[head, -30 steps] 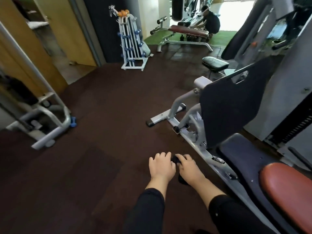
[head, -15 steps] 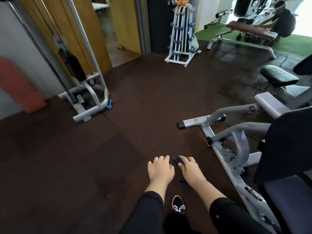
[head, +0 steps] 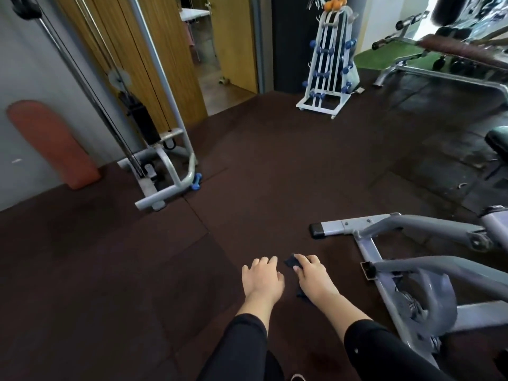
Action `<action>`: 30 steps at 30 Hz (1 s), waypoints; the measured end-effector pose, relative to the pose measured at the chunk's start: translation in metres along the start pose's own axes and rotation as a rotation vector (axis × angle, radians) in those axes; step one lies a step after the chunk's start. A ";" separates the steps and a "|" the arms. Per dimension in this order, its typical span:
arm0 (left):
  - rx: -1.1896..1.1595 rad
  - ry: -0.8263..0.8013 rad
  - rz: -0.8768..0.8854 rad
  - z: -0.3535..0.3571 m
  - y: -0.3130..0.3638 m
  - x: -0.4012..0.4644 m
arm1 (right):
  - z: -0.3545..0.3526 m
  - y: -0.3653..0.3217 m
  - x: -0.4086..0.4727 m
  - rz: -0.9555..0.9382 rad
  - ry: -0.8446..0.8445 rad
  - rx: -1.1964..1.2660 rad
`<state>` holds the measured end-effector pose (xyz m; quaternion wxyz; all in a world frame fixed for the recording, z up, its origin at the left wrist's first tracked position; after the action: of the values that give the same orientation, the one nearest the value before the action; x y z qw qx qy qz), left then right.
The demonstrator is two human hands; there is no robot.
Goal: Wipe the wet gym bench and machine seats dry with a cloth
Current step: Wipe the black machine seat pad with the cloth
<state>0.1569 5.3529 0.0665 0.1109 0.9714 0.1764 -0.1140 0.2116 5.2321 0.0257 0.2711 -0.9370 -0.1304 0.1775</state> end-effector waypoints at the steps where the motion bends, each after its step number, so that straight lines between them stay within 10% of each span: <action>1: -0.008 0.000 -0.007 -0.004 0.000 0.013 | -0.003 -0.002 0.013 0.006 0.002 -0.009; 30: 0.063 -0.035 0.293 -0.130 0.078 0.558 | -0.144 -0.035 0.499 0.266 0.294 0.081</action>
<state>0.7177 5.4916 0.0580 0.0987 0.9876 0.0271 -0.1190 0.7155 5.3642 0.0284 0.2988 -0.9501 0.0428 0.0780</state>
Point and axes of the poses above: each hand's wrist, its own x-axis towards the middle knuckle, its own z-axis out of the palm, y = z × x, the point moved 1 cm from there along x, towards the middle knuckle, and after that the axes turned 4 degrees about y, right-handed, at the moved point
